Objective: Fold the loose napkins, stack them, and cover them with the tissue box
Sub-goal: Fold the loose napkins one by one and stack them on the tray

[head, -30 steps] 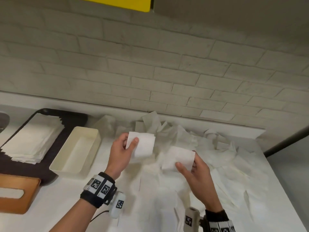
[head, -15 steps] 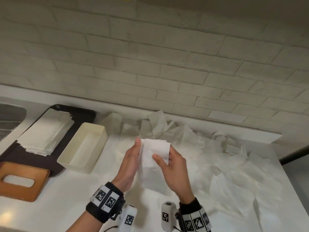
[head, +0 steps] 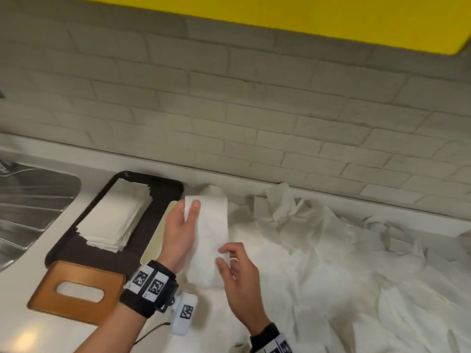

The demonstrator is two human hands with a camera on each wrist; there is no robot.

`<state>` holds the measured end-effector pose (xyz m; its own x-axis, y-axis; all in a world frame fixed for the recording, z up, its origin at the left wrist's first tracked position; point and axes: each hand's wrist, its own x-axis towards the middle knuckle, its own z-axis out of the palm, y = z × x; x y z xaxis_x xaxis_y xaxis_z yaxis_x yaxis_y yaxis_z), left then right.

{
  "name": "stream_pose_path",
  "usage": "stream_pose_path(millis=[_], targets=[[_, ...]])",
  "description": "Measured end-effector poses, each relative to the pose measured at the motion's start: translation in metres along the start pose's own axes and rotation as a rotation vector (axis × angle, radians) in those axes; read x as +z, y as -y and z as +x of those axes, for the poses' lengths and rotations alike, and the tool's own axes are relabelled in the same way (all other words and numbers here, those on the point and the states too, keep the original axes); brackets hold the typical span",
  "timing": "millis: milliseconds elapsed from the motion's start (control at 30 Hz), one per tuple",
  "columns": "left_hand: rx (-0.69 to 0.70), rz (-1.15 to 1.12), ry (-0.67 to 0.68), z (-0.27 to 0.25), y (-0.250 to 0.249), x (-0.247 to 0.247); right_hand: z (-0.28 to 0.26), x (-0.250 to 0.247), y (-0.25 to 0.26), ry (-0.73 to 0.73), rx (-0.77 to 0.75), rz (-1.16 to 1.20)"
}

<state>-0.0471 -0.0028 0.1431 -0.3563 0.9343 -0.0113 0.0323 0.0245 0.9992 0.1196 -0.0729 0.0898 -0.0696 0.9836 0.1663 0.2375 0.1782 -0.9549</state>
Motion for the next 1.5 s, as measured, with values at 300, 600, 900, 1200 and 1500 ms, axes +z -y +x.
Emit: stream_pose_path(millis=[300, 600, 900, 1200, 1500], targets=[[-0.220, 0.777, 0.085, 0.063, 0.069, -0.128, 0.080, 0.148, 0.019, 0.180, 0.334, -0.390], [-0.119, 0.995, 0.176, 0.057, 0.103, -0.128, 0.090, 0.176, 0.013, 0.530, 0.367, -0.832], [0.197, 0.921, 0.126, 0.023, 0.086, -0.108, 0.126, 0.017, -0.048, -0.174, 0.315, -0.982], [0.188, 1.035, 0.673, -0.013, 0.100, 0.028, 0.111, -0.081, -0.096, -0.174, 0.403, -0.706], [-0.141, 1.023, 0.691, -0.032, 0.156, 0.088, 0.068, -0.153, -0.029, -0.252, 0.228, -0.452]])
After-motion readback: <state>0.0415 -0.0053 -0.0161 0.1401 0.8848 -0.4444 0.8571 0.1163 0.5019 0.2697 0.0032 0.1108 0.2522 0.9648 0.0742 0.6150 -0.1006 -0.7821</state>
